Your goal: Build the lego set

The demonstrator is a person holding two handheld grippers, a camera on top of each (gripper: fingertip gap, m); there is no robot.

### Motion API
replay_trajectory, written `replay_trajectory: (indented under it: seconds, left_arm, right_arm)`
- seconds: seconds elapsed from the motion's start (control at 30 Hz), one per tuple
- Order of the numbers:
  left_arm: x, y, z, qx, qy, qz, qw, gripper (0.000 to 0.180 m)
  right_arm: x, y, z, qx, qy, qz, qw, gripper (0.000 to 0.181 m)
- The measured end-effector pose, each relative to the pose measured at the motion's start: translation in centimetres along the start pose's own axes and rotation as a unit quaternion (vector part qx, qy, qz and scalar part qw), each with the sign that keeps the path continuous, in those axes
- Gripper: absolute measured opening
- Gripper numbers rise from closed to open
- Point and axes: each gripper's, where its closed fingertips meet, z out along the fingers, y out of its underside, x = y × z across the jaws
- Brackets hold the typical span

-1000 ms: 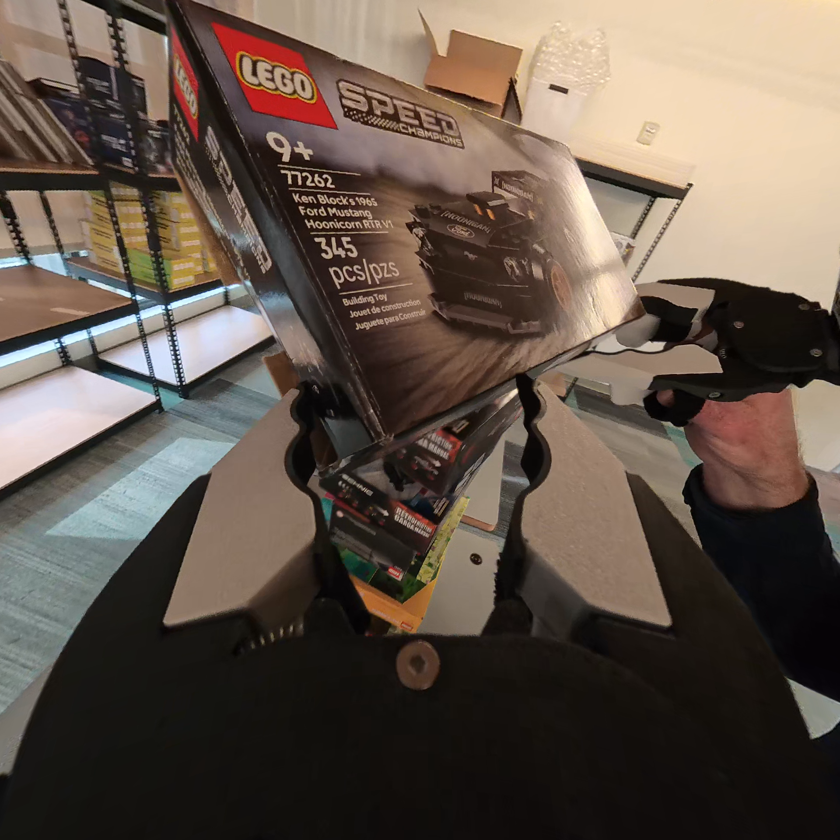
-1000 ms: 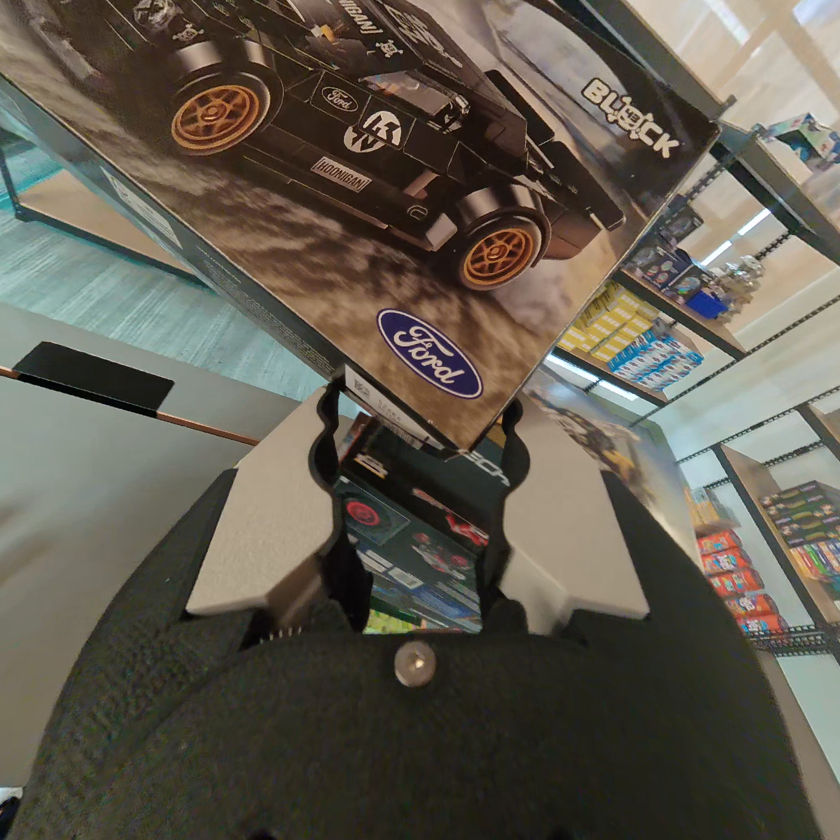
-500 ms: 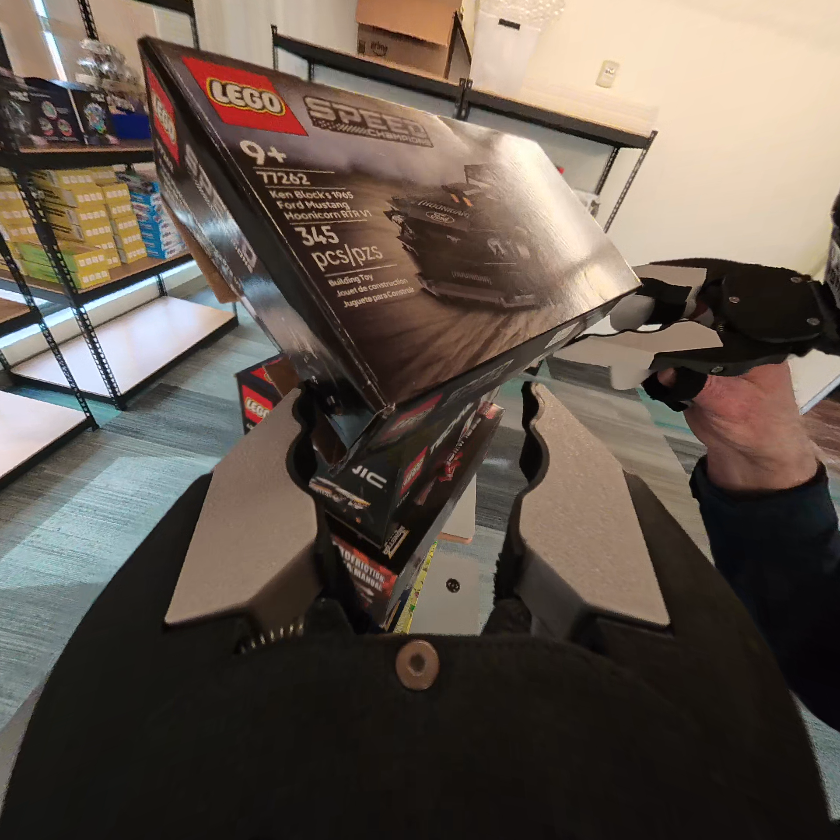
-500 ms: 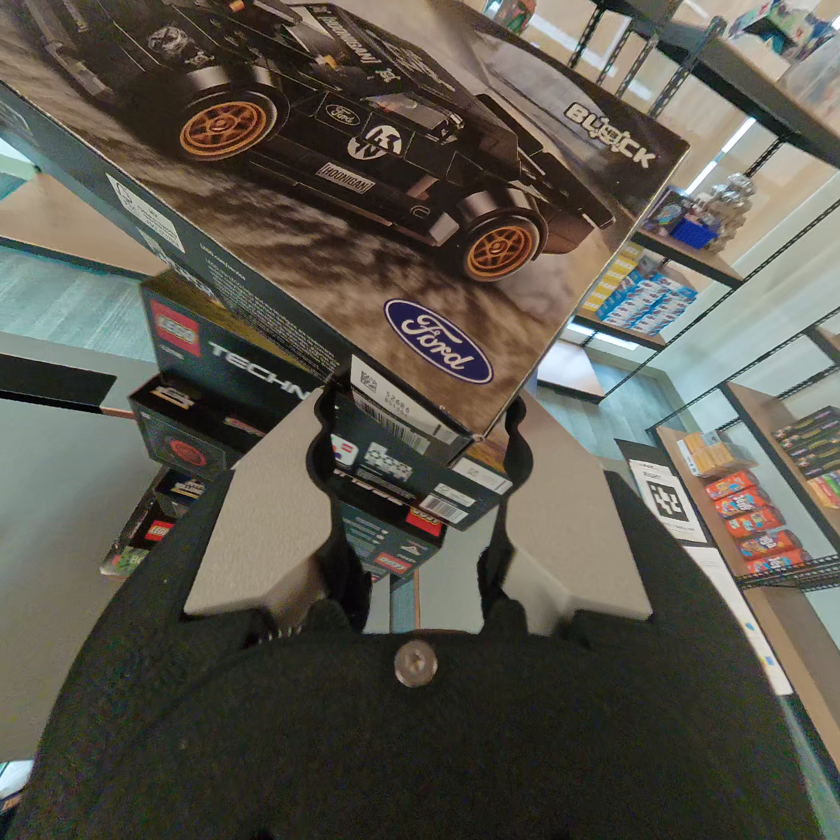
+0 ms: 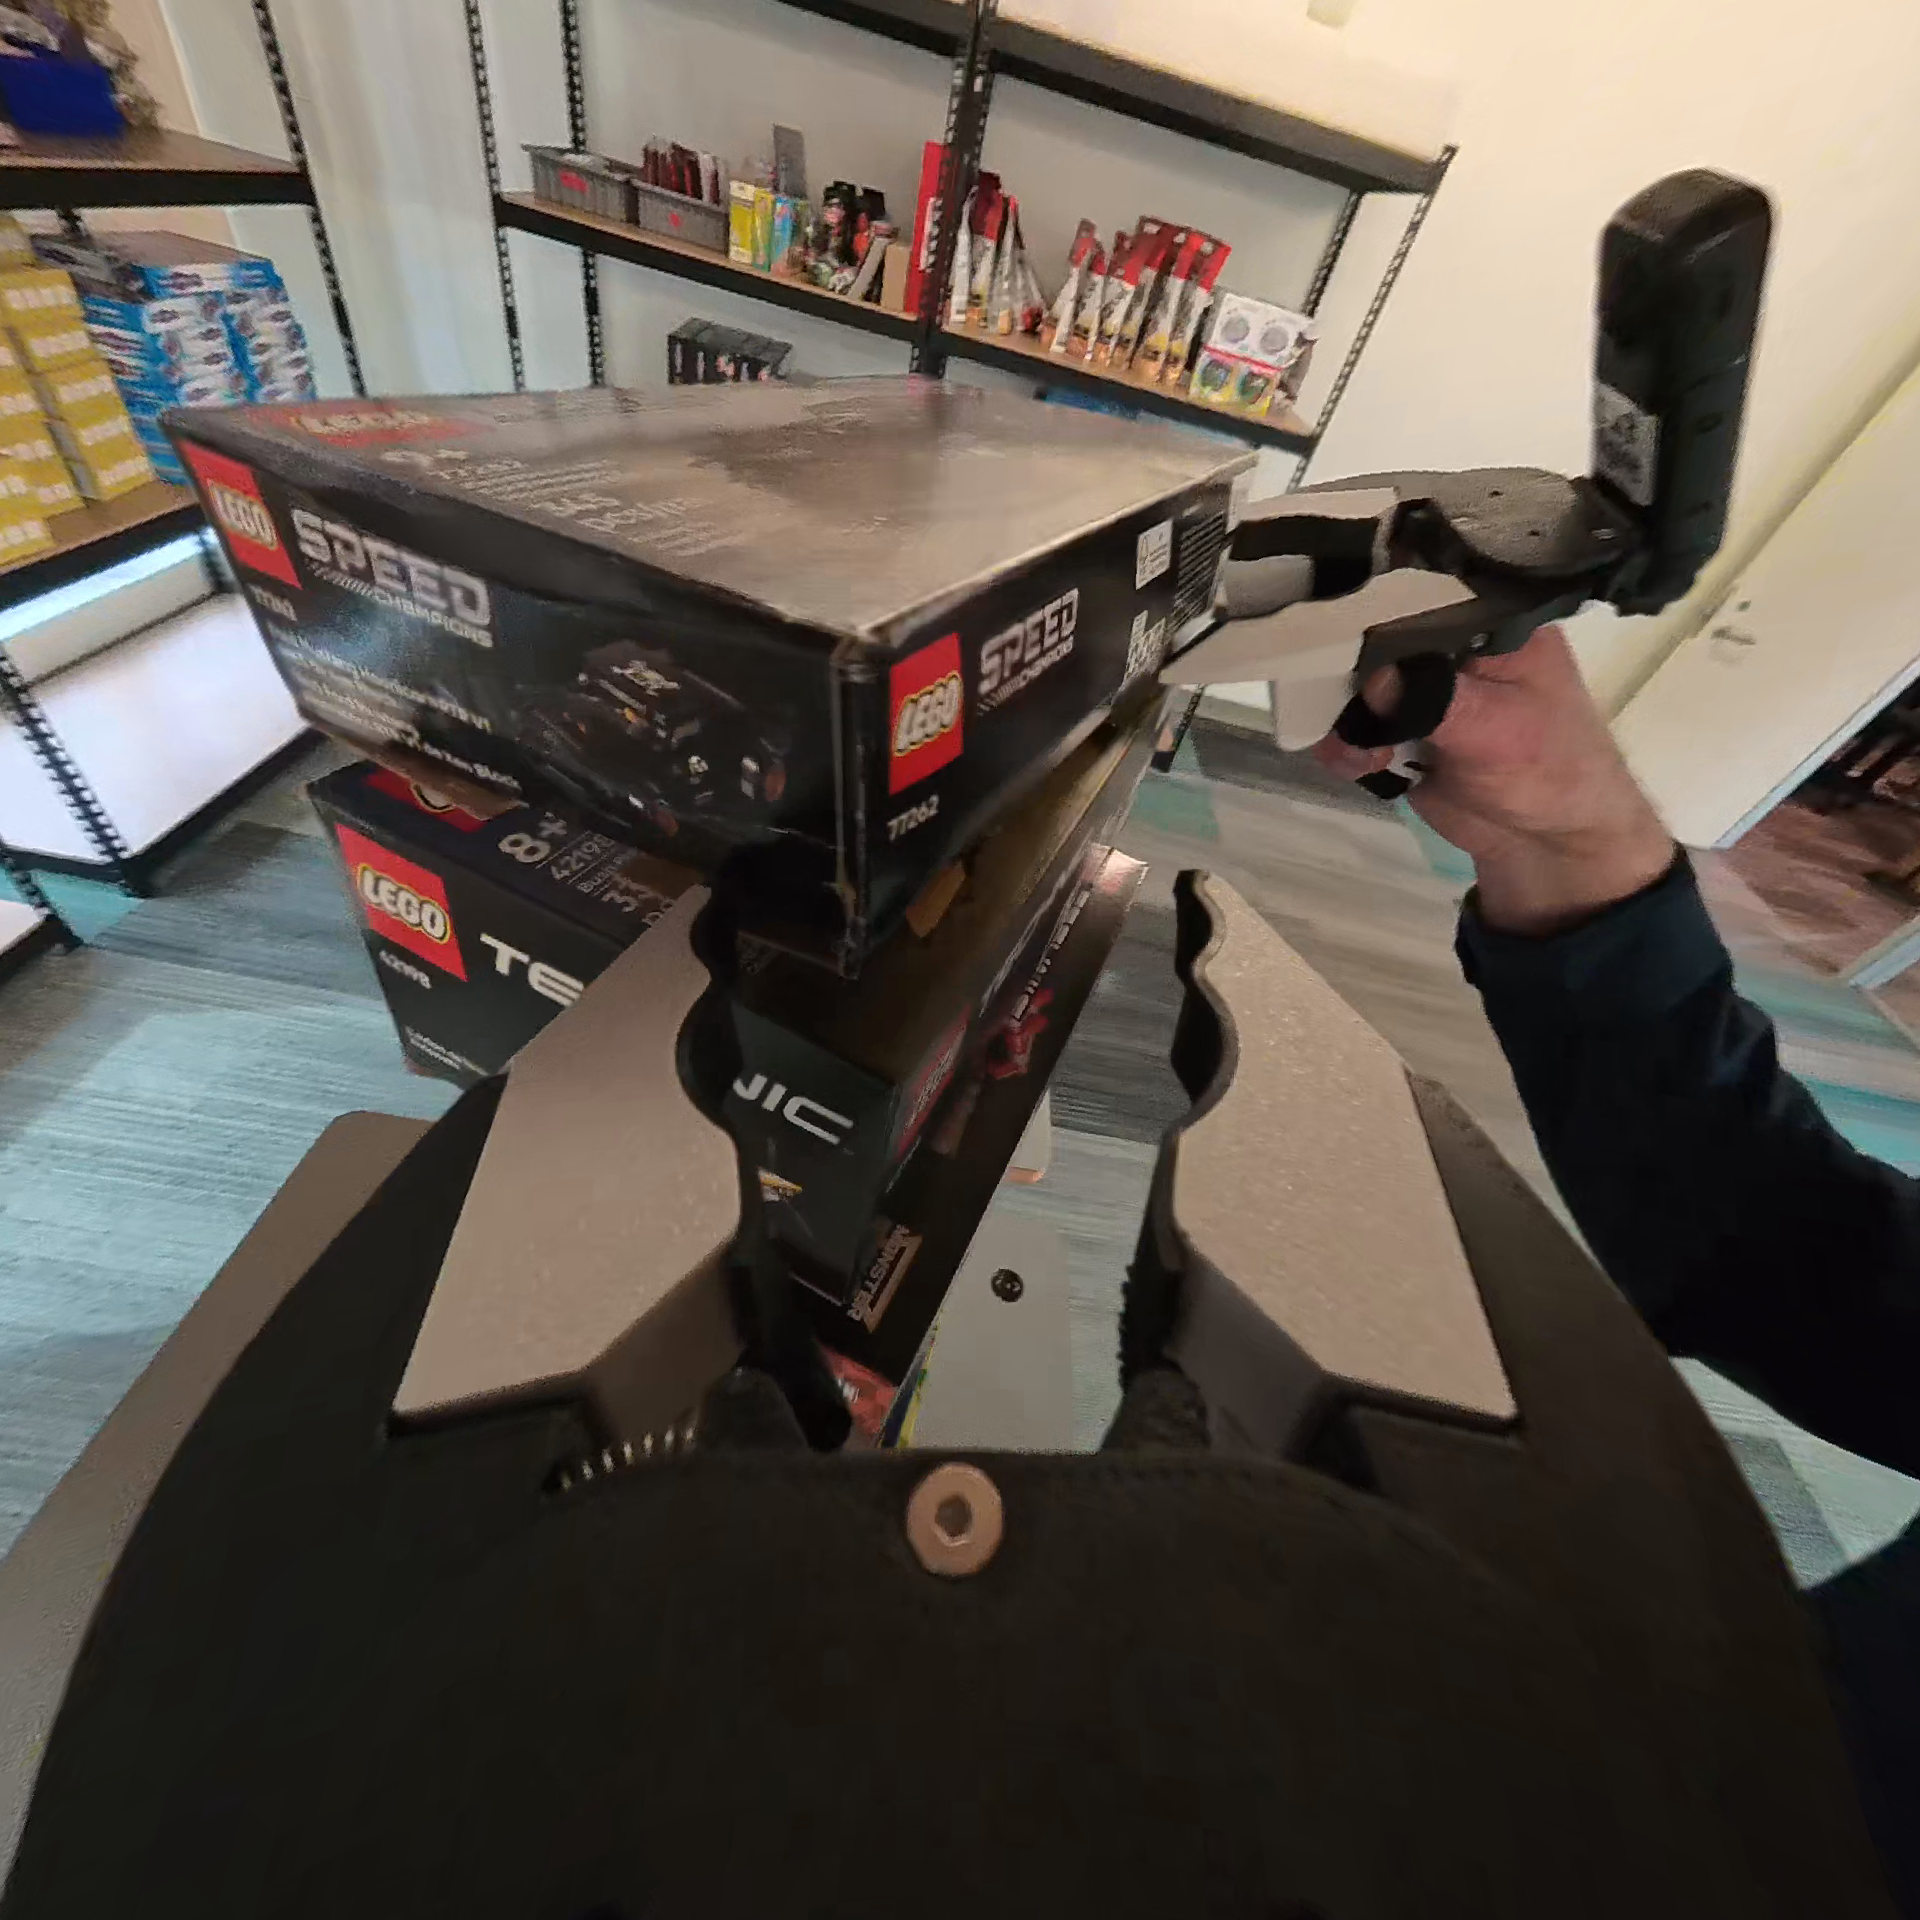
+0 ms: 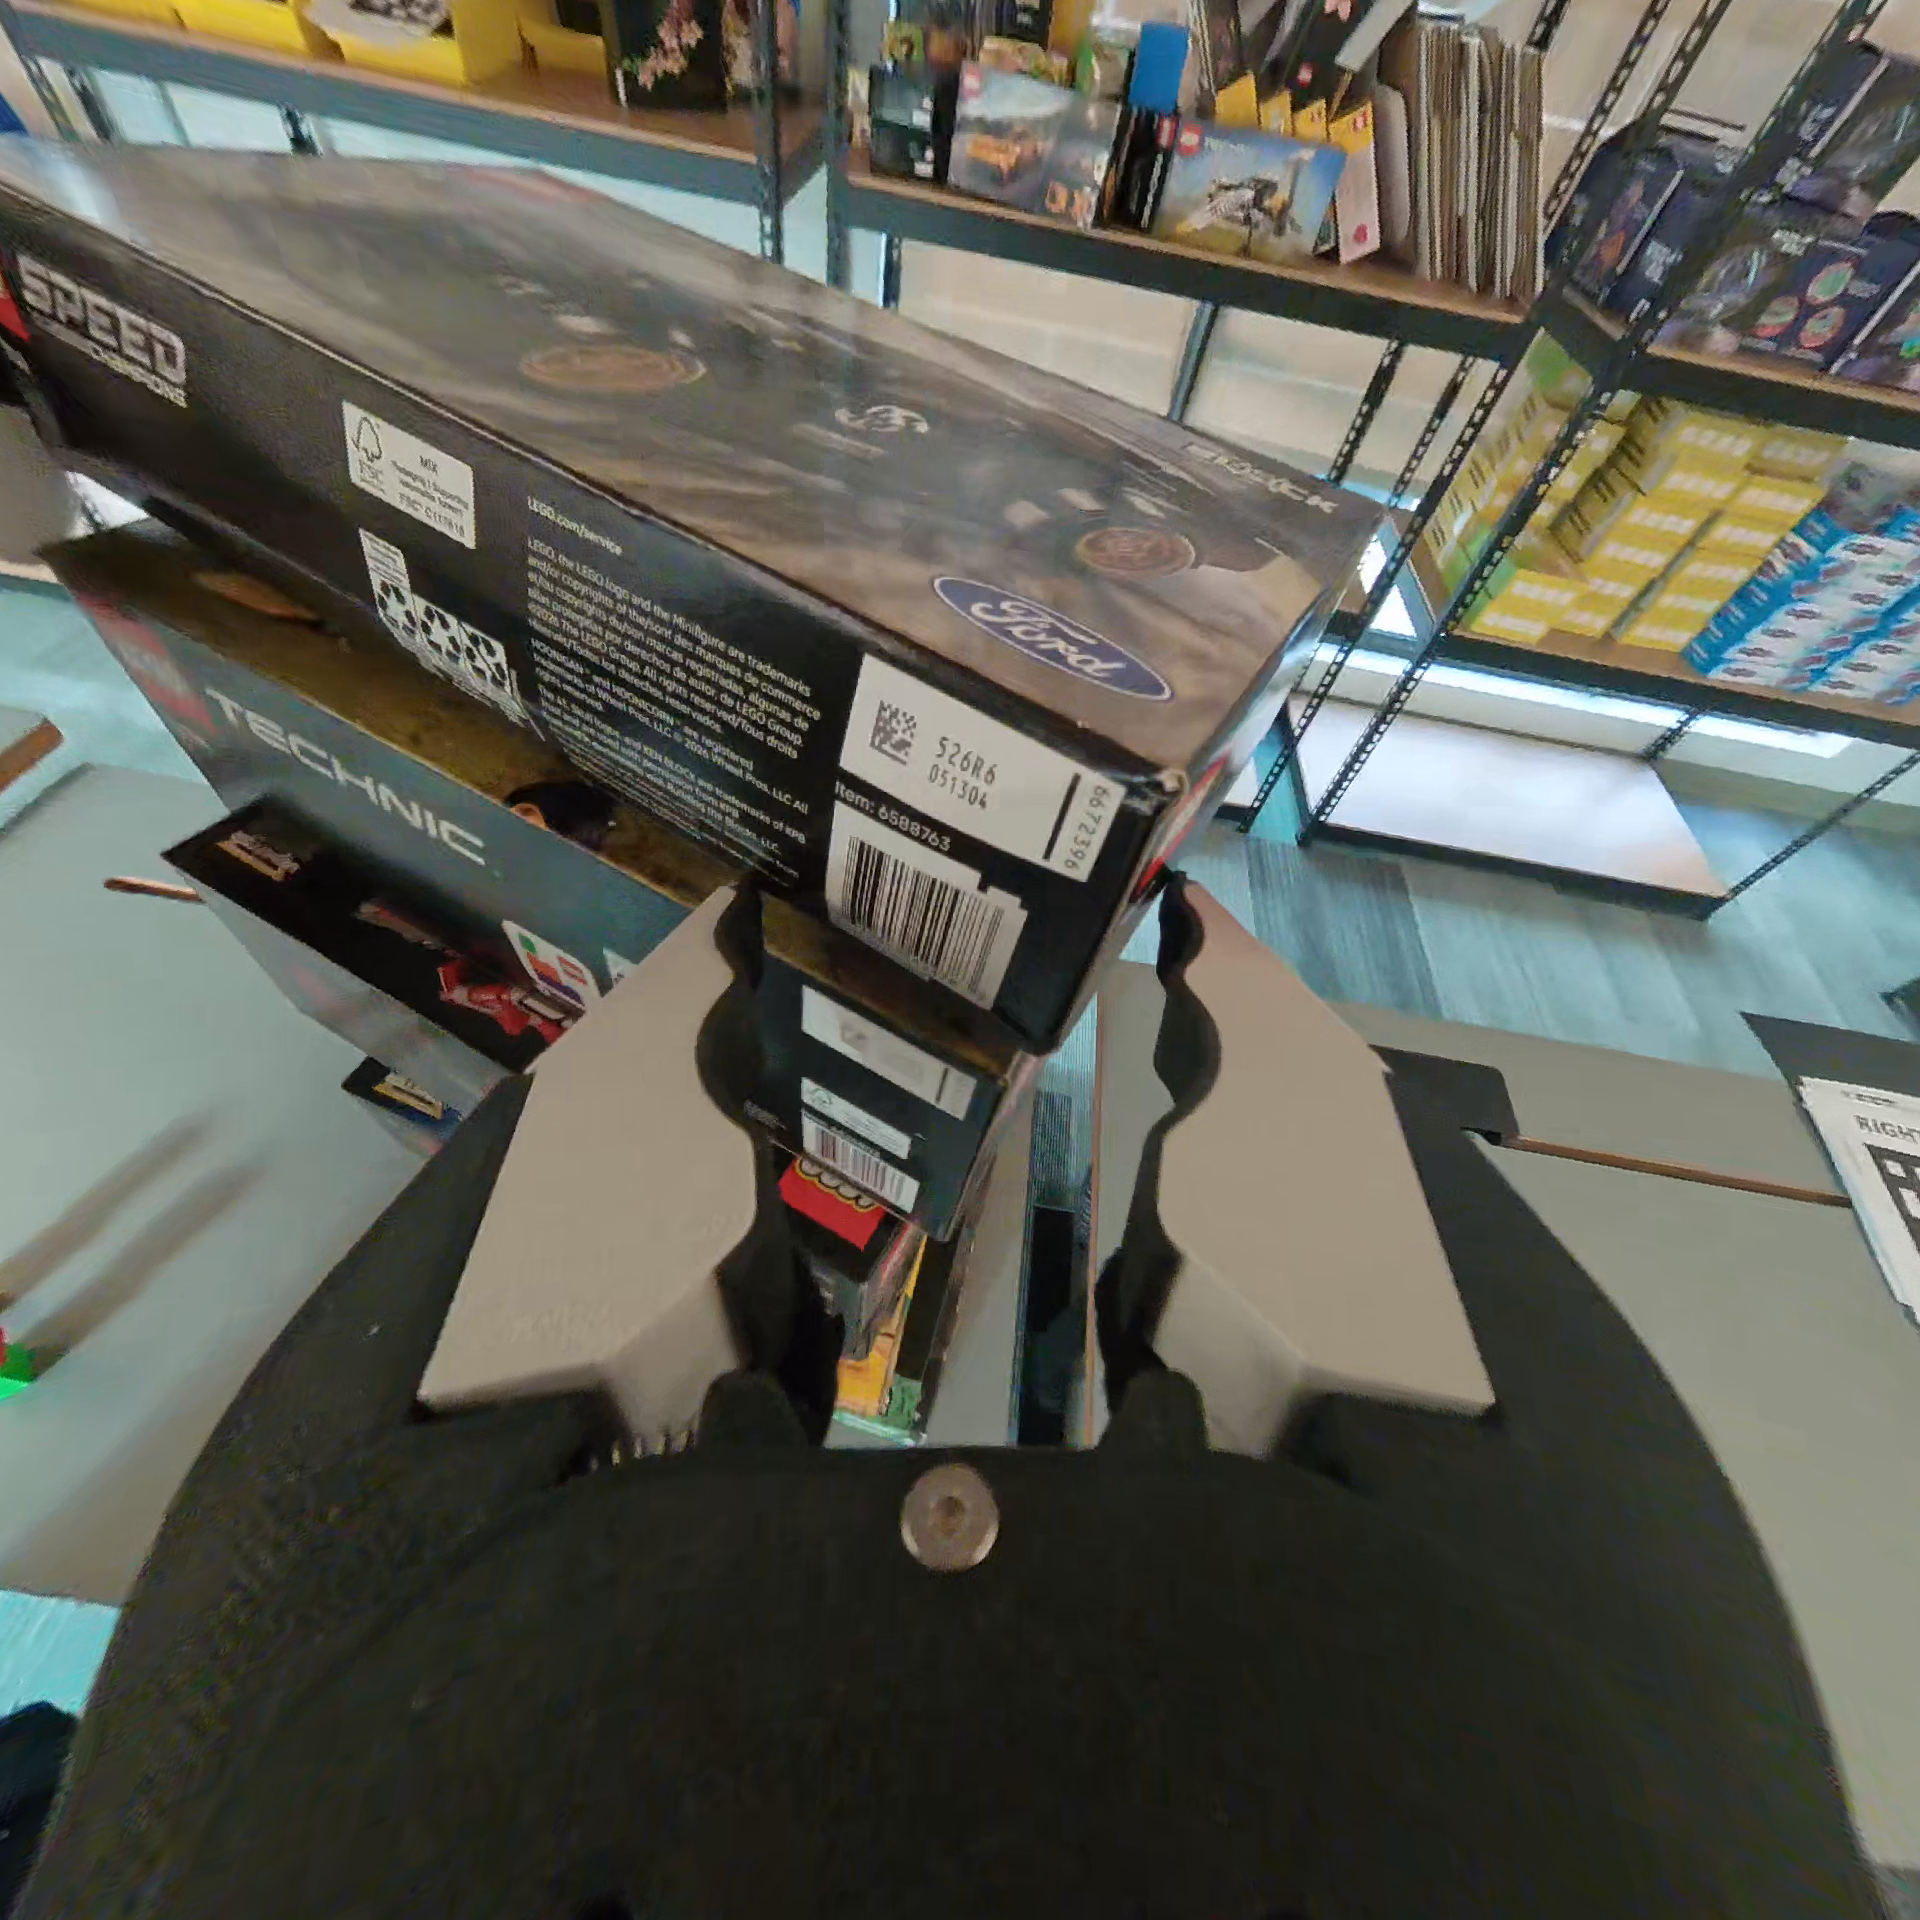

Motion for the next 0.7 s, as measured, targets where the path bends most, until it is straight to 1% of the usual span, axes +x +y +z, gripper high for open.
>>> replay_trajectory:
  seconds: [0.1,0.17,0.27,0.47,0.57,0.7]
  left_arm:
    - [0.0,0.1,-0.2,0.016,-0.002,0.013,1.000,0.079]
    - [0.2,0.3,-0.3,0.026,-0.002,0.020,0.999,0.080]
    - [0.3,0.3,-0.7,0.045,-0.002,0.025,0.999,0.078]
    - [0.3,-0.2,-2.4,0.085,-0.010,0.029,0.996,0.077]
    - [-0.2,0.4,-3.3,0.086,-0.020,0.021,0.996,0.079]
    - [-0.9,2.1,-4.5,0.082,-0.040,0.018,0.996,0.079]
  right_arm:
    - [0.2,0.2,0.1,0.001,-0.008,-0.019,1.000,0.078]
    - [0.2,0.3,0.0,0.006,-0.017,-0.019,1.000,0.078]
    - [0.4,0.0,-0.6,0.027,-0.025,-0.013,0.999,0.073]
    - [1.3,-0.3,-1.9,0.067,-0.022,-0.004,0.997,0.077]
    - [1.0,0.4,-2.4,0.074,-0.044,0.012,0.996,0.079]
    - [1.2,1.7,-3.4,0.082,-0.033,0.008,0.996,0.081]
